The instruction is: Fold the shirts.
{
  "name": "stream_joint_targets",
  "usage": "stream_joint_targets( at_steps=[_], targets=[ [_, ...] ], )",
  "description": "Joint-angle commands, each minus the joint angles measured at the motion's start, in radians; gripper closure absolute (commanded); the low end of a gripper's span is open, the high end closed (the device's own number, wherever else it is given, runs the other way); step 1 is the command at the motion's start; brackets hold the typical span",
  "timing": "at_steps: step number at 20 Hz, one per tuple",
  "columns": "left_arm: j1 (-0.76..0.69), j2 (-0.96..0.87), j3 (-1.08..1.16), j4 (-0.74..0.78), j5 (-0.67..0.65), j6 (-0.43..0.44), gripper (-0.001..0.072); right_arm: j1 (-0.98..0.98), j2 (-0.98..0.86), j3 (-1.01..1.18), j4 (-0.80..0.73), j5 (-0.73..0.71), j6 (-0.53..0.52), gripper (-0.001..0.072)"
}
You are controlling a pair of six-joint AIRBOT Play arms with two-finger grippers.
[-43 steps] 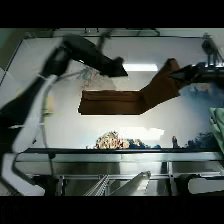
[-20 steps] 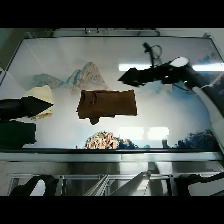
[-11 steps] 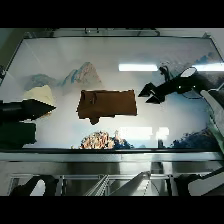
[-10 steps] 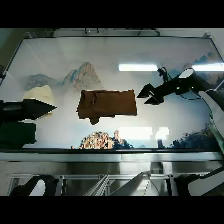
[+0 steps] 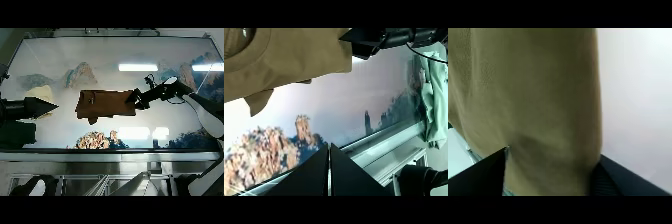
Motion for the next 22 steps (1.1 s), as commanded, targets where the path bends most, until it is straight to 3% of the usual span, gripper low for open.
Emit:
stream_joint_targets(
  at_steps=[1,2,3,5,10,14,19,22],
  targets=[
    [0.001,0.053,0.0,-0.001,0.0,-0.002,0.0692,0.016,-0.01,0.0,0.064,-0.017,-0.01,0.0379],
    [0.001,0.068,0.0,-0.001,0.0,-0.003,0.0693,0.016,-0.01,0.0,0.069,-0.018,-0.01,0.0435],
    [0.001,0.081,0.0,-0.001,0.0,-0.005,0.0692,0.016,-0.01,0.0,0.074,-0.018,-0.011,0.0558],
    [0.001,0.09,0.0,-0.001,0.002,-0.005,0.0692,0.015,-0.009,0.0,0.077,-0.02,-0.01,0.0696],
    [0.001,0.027,0.0,-0.002,0.019,-0.005,0.0692,-0.047,0.078,0.0,0.074,-0.02,-0.006,0.0694],
    [0.001,-0.025,0.0,-0.002,0.018,0.04,0.0693,-0.323,0.319,0.0,-0.013,0.018,0.064,0.0694],
    [0.001,-0.05,0.0,-0.002,0.01,0.095,0.0692,-0.85,0.65,0.0,-0.304,0.2,0.191,0.0693],
    [0.001,-0.05,0.0,-0.002,-0.008,0.112,0.0692,-1.127,0.729,0.0,-0.672,0.287,0.318,0.0693]
  ],
)
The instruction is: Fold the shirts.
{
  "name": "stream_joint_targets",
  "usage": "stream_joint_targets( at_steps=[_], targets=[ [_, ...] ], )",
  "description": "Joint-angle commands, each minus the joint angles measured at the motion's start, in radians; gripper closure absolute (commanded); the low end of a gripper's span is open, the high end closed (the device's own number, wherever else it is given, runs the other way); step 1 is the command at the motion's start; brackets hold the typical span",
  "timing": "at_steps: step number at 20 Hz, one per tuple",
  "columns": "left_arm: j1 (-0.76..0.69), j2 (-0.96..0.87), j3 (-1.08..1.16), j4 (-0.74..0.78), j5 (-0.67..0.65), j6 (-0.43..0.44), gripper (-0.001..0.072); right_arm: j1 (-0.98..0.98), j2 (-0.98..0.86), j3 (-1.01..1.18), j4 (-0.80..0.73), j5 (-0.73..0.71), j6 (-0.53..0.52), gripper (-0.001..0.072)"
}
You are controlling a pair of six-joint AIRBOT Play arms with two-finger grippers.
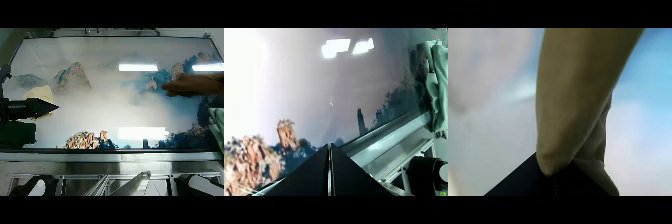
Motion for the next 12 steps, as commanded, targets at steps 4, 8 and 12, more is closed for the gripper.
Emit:
stream_joint_targets(
  at_steps=[4,8,12],
  targets=[
    [0.001,-0.005,0.0,0.0,-0.014,0.026,0.0692,-0.479,0.064,-0.016,-0.753,0.232,0.144,0.0693],
    [0.001,-0.005,0.0,-0.002,-0.02,0.025,0.0692,-0.562,0.021,-0.051,-0.742,0.219,0.163,0.0693],
    [0.001,-0.005,0.0,-0.002,-0.039,0.025,0.0692,-0.547,0.005,-0.051,-0.726,0.282,0.163,0.0209]
  ],
)
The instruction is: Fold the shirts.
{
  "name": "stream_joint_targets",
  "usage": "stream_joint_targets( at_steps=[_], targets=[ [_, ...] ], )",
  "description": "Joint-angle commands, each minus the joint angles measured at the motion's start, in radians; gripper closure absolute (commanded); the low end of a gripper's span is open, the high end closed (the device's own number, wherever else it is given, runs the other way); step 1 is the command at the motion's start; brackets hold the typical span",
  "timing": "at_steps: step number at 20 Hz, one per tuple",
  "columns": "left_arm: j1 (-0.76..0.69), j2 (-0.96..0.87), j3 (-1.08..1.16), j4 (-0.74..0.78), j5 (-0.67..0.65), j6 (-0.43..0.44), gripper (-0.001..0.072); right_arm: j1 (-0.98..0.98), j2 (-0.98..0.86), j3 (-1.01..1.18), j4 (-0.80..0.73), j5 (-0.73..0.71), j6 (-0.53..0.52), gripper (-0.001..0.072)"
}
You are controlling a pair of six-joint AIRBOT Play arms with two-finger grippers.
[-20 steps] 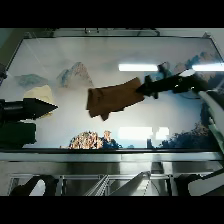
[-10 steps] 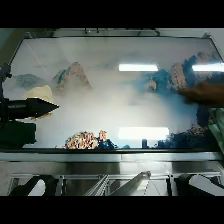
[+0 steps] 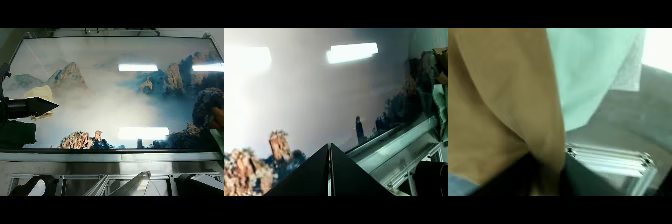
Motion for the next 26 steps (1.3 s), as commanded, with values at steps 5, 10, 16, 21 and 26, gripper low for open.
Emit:
stream_joint_targets(
  at_steps=[5,10,16,21,26],
  targets=[
    [0.001,0.0,0.0,-0.001,-0.014,0.001,0.0693,0.047,-0.009,-0.005,0.0,0.05,0.035,0.0166],
    [0.001,-0.001,0.0,0.0,-0.068,0.001,0.0692,0.286,-0.006,-0.005,0.399,-0.058,-0.078,0.0692],
    [0.001,-0.001,0.0,0.019,-0.064,-0.01,0.0693,0.99,0.122,-0.084,0.562,-0.301,-0.25,0.0693],
    [-0.144,0.009,-0.027,0.141,-0.023,-0.06,0.0693,1.607,0.365,-0.475,0.537,-0.677,-0.2,0.0695],
    [-0.331,0.091,-0.227,0.138,-0.207,-0.117,0.0693,1.673,0.414,-0.624,0.554,-0.821,-0.163,0.0695]
  ],
)
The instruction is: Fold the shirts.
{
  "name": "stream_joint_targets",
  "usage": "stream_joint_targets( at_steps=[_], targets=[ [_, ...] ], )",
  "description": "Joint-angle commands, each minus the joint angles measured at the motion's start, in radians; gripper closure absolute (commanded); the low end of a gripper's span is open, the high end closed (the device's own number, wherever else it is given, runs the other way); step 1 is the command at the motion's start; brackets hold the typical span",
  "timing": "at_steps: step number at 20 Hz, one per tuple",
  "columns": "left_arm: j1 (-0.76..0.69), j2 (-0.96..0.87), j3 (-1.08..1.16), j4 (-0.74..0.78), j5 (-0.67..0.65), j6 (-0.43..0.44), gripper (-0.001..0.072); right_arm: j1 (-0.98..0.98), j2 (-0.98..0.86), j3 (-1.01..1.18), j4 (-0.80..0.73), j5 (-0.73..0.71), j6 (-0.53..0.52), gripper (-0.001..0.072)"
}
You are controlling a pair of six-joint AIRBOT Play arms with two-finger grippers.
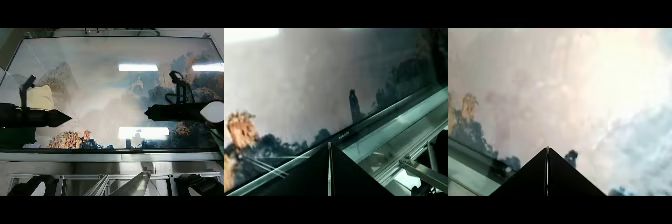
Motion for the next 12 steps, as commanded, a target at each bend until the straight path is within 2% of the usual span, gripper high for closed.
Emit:
stream_joint_targets(
  at_steps=[1,5,12],
  targets=[
    [-0.105,0.039,-0.1,0.013,-0.095,-0.047,0.0693,0.074,0.032,-0.074,0.018,-0.108,0.015,0.0695],
    [-0.122,0.042,-0.108,0.009,-0.092,-0.055,0.0694,0.074,0.032,-0.074,0.087,-0.057,0.023,0.0693],
    [-0.122,0.042,-0.108,0.016,-0.092,-0.054,0.0695,0.074,0.032,-0.074,0.088,-0.056,0.023,0.0693]
  ],
)
